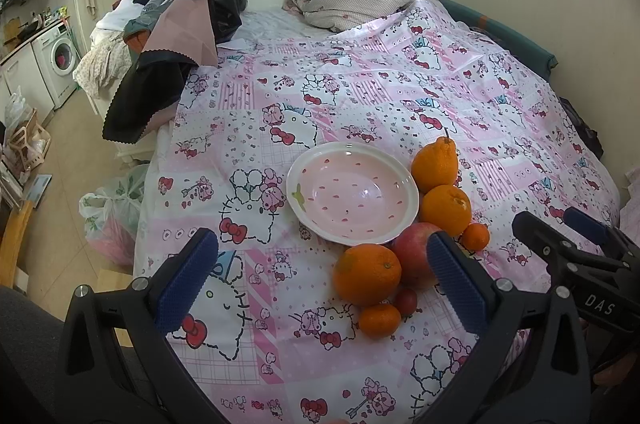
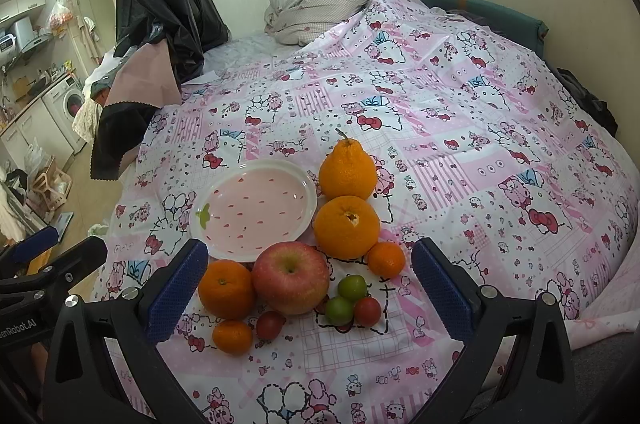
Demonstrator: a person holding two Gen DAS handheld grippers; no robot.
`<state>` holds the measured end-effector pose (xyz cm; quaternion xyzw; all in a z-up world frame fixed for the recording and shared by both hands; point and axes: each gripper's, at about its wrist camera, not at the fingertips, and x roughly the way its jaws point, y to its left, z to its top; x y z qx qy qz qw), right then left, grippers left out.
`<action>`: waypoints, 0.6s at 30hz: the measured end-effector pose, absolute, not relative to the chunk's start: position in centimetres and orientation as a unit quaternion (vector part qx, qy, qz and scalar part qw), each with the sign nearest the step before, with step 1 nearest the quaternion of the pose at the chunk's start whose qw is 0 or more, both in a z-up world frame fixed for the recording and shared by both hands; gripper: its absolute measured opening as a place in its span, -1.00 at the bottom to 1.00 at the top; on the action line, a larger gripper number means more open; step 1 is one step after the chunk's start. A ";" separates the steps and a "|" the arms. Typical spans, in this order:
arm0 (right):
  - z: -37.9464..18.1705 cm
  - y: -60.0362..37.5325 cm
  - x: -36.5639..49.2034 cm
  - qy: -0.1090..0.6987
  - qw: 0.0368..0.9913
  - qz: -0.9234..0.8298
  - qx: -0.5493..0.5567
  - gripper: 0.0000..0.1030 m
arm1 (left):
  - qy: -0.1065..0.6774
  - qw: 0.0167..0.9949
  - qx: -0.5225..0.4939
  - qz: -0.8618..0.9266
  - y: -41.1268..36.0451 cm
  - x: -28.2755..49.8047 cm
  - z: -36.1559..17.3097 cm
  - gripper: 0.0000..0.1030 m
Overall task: Organize fruits
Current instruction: 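Lower the left gripper onto the large navel orange and close it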
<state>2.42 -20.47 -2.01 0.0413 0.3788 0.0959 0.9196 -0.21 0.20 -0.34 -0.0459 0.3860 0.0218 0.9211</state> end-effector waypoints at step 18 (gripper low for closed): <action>-2.3 -27.1 9.8 0.498 0.856 0.072 0.119 1.00 | 0.450 0.891 -0.054 0.034 0.9 1.6 -2.3 1.00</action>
